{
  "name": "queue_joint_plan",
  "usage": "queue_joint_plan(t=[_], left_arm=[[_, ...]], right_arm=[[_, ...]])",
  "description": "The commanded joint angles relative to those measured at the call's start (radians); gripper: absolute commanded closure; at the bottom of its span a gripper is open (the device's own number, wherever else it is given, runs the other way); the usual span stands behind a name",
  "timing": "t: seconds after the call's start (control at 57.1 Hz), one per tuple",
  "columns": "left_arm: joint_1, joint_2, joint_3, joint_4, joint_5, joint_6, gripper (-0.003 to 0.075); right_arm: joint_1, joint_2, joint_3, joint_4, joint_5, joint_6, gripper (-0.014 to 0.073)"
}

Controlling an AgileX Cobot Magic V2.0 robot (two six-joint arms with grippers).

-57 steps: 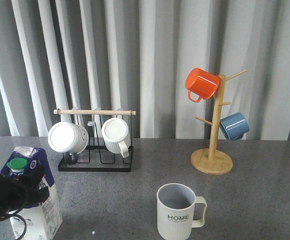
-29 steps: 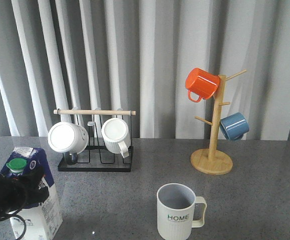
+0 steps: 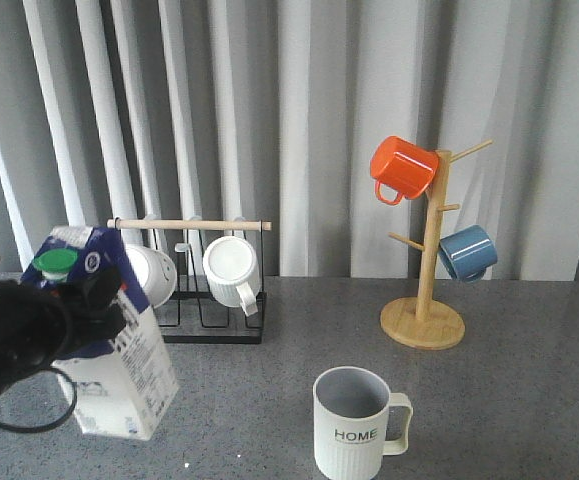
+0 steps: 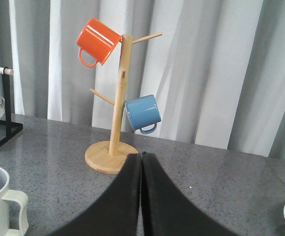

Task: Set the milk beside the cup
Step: 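Lift the milk carton and carry it toward the HOME mug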

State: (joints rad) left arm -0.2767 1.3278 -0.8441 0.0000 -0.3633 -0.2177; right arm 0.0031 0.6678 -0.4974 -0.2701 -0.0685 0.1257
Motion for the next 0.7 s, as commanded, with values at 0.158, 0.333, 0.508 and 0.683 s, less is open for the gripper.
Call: queue_joint_plan(t=[0.158, 0.333, 0.508, 0.683], left_arm=[[-0.234, -0.003, -0.154, -0.407, -0.07, 0.442, 0.07], [-0.372, 0.09, -0.19, -0.934, -0.249, 0.933, 0.07], [-0.492, 0.231, -0.266, -1.152, -0.374, 1.182, 0.07], [-0.553, 0.35, -0.362, -1.222, -0.434, 1.177, 0.07]], right_arm=[[-0.008, -0.002, -0.023, -0.005, -0.07, -0.006, 0.06], [-0.008, -0.002, -0.023, -0.005, -0.07, -0.006, 0.06], [-0.008, -0.002, -0.023, -0.005, -0.07, -0.006, 0.06], [-0.008, -0.002, -0.023, -0.005, -0.07, -0.006, 0.06]])
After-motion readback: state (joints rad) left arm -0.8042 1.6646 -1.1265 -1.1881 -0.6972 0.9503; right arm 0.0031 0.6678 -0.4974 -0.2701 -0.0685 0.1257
